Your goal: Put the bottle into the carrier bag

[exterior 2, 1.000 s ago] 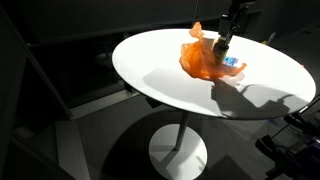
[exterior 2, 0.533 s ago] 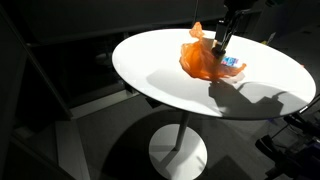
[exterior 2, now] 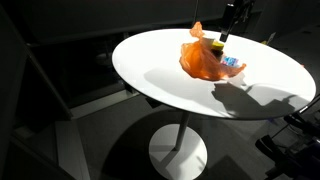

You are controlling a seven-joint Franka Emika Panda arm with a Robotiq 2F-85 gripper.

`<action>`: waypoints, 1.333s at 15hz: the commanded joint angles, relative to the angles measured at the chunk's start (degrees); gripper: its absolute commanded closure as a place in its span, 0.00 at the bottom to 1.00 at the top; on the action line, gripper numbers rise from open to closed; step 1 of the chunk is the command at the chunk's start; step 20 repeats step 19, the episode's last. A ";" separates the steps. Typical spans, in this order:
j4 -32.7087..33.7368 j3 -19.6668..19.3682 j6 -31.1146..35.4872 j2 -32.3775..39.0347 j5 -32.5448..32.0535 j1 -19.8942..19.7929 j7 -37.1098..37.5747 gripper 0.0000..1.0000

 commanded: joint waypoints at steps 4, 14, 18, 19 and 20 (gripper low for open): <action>-0.51 -1.32 -14.62 -7.90 6.63 -2.11 -2.24 0.00; 0.40 -3.69 -29.68 -16.29 13.02 -4.86 -3.34 0.00; 0.02 -3.44 -28.88 -15.68 12.25 -4.90 -3.37 0.00; 0.01 -3.45 -28.94 -15.66 12.25 -4.91 -3.37 0.00; 0.01 -3.45 -28.94 -15.66 12.25 -4.91 -3.37 0.00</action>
